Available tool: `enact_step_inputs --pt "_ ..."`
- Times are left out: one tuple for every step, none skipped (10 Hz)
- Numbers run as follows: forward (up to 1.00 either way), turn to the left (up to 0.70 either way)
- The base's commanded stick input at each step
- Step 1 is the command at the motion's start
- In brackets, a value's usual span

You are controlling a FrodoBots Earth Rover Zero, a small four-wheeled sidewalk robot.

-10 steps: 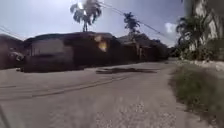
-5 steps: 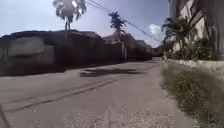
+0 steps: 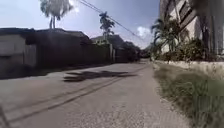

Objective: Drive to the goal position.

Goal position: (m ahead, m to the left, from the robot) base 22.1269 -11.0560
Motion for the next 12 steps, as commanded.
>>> enact_step_inputs --pt "1.0 0.07" --pt "1.0 0.07" --pt "1.0 -0.03" --pt "1.0 -0.3" --pt "1.0 -0.17" --pt "1.0 -0.1" --pt "1.0 -0.33" --pt "1.0 -0.33" --pt "1.0 -0.33" --pt "1.0 -0.33" --pt "1.0 -0.33" --pt "1.0 -0.33"
